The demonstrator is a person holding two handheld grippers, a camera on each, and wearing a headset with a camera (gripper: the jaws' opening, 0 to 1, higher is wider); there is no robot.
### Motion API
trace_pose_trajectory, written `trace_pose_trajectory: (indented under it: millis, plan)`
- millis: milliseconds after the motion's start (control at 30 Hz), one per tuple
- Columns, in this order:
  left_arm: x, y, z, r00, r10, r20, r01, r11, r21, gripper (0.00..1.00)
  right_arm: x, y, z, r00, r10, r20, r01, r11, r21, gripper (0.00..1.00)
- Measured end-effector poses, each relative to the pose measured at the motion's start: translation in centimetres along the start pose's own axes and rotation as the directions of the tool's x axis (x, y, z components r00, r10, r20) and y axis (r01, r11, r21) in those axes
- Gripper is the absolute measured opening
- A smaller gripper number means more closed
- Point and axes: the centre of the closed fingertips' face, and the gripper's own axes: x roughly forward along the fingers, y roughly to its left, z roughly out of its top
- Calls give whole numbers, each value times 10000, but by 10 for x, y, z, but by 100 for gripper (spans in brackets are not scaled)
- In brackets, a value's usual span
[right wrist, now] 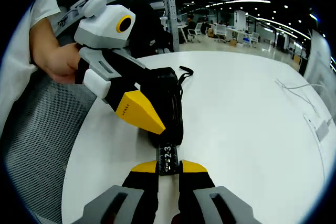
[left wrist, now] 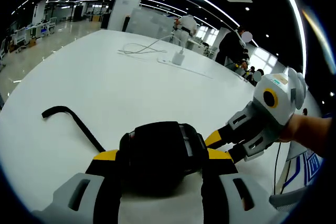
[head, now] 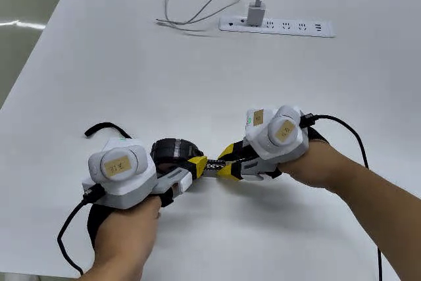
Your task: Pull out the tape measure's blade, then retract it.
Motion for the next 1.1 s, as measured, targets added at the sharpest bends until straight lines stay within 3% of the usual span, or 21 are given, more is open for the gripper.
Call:
trace_pose_trajectory:
  millis: [533,1100]
  plan:
    - [0,-1,0,10000,-16,-14,16,10000,-36,58,13,0,13,9998,109,160,-109,9999,-34,10]
    - [1,-2,-1,10000,63,-31,-63,10000,73,60,14,1,10,9999,-53,90,51,9998,193,12]
